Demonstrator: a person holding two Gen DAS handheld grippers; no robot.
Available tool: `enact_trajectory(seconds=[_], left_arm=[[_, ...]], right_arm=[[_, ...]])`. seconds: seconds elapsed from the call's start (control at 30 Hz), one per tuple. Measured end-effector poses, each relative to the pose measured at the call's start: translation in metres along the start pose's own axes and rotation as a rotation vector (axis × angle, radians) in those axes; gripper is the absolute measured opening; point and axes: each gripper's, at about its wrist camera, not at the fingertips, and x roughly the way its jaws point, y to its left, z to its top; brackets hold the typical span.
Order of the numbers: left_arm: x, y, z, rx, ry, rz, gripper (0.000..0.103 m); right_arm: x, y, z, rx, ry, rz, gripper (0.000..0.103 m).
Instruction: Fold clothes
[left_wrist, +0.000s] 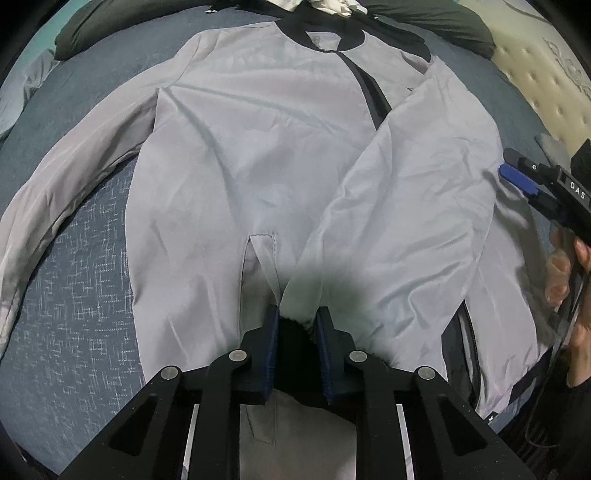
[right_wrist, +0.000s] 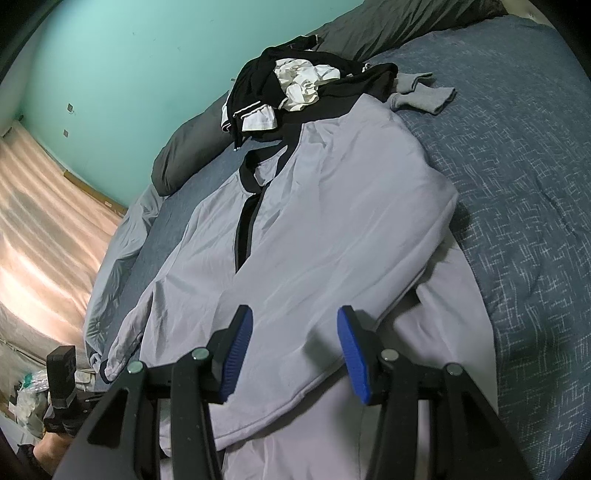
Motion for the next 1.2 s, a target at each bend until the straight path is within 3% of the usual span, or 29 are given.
enact_trajectory(seconds=[0.33,0.8,1.07,1.2], left_arm=[[-0.011,0.004,-0.007,0.011,0.002,0.005,0.020],[-0.009,0.041,-0.018,-0.105,-0.053,-0.036,0.018],[0.004,0.049,-0.022,-0.134,-0.113,-0.095,0.017],[0.008,0.054,-0.023,-0.156,-0.139,-0.126,0.017]], right_arm=[[0.002,0.002,0.001,-0.004,0.002,-0.003,0.048],[-0.010,-0.023,0.013,0.028,-0.041,-0.043,0.048],[-0.040,-0.057,0.038,0.026,-0.112,-0.177,0.048],[-0.038,-0.063,0.041,-0.016,-0.086,-0.292,0.048]])
